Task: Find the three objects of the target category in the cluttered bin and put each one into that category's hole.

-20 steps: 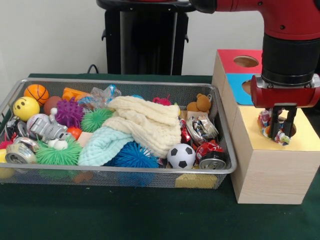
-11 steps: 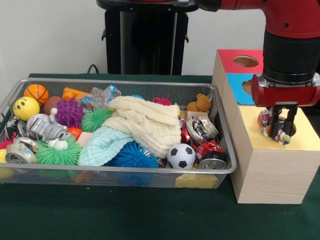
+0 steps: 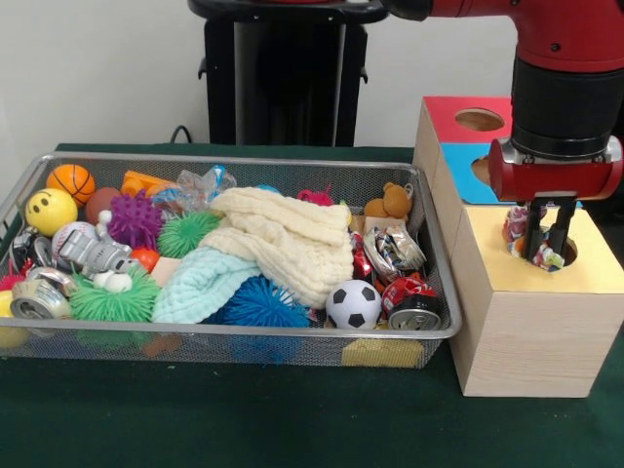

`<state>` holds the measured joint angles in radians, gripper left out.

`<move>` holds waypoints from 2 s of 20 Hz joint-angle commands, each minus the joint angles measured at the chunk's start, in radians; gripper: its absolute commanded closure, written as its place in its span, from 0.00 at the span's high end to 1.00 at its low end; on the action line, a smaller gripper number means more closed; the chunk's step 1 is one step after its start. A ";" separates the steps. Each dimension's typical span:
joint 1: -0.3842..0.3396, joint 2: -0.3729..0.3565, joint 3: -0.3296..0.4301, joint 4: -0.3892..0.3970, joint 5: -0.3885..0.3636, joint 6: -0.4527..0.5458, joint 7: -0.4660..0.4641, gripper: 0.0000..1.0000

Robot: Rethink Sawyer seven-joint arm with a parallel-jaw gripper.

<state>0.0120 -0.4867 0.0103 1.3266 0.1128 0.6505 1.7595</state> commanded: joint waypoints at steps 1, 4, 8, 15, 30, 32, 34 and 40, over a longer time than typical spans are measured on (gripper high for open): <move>-0.021 0.041 0.068 0.197 -0.074 0.102 -0.014 0.00; -0.024 0.043 0.070 0.217 -0.074 0.073 -0.006 0.00; -0.032 0.045 0.078 0.237 -0.079 0.055 -0.016 0.00; -0.040 0.096 0.109 0.221 -0.078 -0.028 -0.015 0.00; -0.039 0.213 0.120 0.113 -0.108 -0.189 -0.011 0.00; -0.043 0.223 0.126 0.105 -0.111 -0.205 -0.011 0.00; -0.044 0.232 0.129 0.098 -0.111 -0.222 -0.006 0.00; -0.044 0.234 0.126 0.101 -0.117 -0.285 0.028 0.00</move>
<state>0.0014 -0.4101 0.0464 1.3689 0.0746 0.4661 1.7596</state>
